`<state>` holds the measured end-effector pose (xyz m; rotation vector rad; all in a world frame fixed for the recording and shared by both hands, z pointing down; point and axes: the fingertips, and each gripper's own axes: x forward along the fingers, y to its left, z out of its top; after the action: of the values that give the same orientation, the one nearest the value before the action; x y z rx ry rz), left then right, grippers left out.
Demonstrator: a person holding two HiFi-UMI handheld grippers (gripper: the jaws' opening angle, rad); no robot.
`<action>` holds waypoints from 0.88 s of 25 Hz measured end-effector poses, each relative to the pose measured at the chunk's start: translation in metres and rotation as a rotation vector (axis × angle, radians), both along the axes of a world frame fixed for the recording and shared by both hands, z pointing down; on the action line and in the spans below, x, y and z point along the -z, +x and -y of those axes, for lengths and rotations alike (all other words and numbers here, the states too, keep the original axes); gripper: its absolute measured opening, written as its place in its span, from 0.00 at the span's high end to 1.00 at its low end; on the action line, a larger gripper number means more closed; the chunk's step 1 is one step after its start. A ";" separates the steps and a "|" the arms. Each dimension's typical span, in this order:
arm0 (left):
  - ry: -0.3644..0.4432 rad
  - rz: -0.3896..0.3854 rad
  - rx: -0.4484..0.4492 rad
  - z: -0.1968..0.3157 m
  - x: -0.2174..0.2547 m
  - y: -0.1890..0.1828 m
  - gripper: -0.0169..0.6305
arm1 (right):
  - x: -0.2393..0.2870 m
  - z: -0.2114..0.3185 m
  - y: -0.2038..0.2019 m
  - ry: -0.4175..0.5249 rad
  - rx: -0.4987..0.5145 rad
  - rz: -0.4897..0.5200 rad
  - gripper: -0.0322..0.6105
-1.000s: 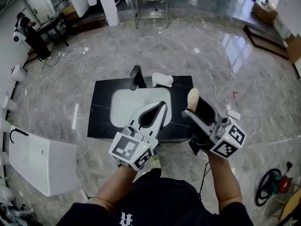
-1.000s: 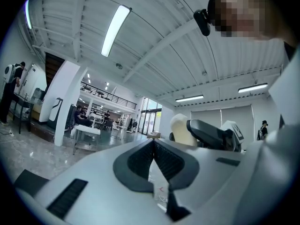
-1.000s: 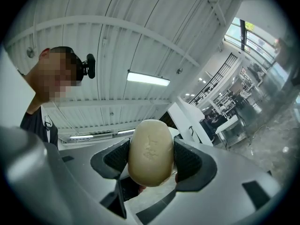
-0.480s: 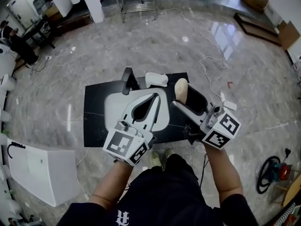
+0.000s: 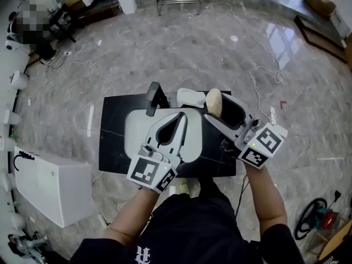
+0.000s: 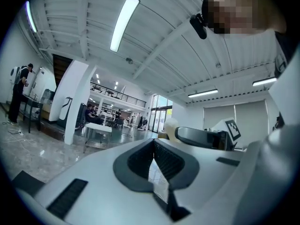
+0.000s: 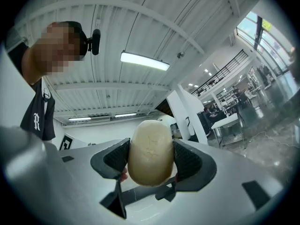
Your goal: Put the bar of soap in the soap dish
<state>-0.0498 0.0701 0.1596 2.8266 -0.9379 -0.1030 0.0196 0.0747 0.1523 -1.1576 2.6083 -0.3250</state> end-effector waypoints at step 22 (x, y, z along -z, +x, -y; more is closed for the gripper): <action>-0.109 0.078 0.169 0.122 -0.137 0.019 0.96 | -0.177 0.150 -0.015 -0.003 0.268 -0.373 0.52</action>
<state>-0.0308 -0.0517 0.2966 2.6654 -1.1619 0.0368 0.0050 -0.0757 0.3297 -0.9432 3.0990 -0.1771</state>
